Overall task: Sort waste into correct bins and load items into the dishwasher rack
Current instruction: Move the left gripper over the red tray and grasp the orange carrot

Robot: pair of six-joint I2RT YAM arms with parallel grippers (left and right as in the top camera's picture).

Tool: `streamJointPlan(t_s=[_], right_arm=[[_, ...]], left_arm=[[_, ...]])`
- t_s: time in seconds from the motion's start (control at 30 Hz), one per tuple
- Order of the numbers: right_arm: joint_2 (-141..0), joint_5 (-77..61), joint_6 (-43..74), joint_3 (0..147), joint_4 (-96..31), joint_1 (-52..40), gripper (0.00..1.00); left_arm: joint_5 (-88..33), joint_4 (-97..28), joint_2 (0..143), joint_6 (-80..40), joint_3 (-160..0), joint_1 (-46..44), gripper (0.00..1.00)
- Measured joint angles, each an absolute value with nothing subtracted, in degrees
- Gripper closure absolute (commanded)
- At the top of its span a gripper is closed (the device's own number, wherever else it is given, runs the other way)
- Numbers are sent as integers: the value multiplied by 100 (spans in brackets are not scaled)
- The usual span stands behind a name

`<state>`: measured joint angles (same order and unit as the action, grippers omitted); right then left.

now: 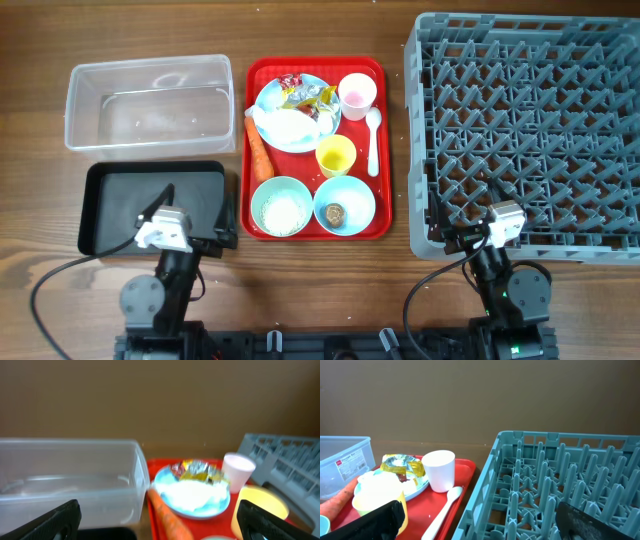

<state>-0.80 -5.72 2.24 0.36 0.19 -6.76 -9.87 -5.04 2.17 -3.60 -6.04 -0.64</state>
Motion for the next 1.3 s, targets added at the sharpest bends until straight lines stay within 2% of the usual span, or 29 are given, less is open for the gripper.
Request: streamJointPlan(t_s=[0.2, 0.37, 0.4, 0.43, 0.5, 0.57, 0.77, 0.8, 0.93, 1.07, 1.2, 1.27, 1.3], right_arm=[[-95, -569, 224, 36, 5, -676, 0], [-102, -554, 224, 36, 1, -676, 0], [-102, -554, 224, 36, 1, -676, 0], [-104, -554, 222, 36, -1, -676, 0], [-106, -554, 222, 36, -1, -676, 0], [-106, -554, 222, 36, -1, -676, 0], [-106, -554, 222, 36, -1, -676, 0], [-106, -554, 222, 36, -1, -676, 0], [-106, -554, 222, 36, -1, -676, 0], [-106, -554, 222, 36, 1, -676, 0], [-106, -554, 222, 36, 1, -676, 0], [-106, -554, 224, 36, 1, -676, 0], [-106, -554, 222, 36, -1, -676, 0]], left_arm=[[-1039, -891, 1643, -416, -2589, -64, 0], [-1041, -3033, 4040, -445, -5164, -67, 0], [-1044, -3162, 4156, -449, -5306, -67, 0], [-1057, -4185, 5085, -464, -6364, -71, 0], [-1151, -4965, 5787, -471, -7148, -99, 0], [-1448, -5162, 6445, -475, -7754, -165, 0], [-2753, -5275, 7218, -486, -7839, -185, 1], [-2917, -5277, 7293, -486, -7839, -189, 14], [-3221, -5371, 7395, -565, -7839, -226, 37], [-3015, -5564, 7568, -687, -7841, -867, 51], [-1900, -5758, 7889, -1350, -7856, -1837, 65], [-1313, -6064, 8125, -1730, -7863, -2287, 65], [-1125, -6173, 8237, -1857, -7863, -2434, 69]])
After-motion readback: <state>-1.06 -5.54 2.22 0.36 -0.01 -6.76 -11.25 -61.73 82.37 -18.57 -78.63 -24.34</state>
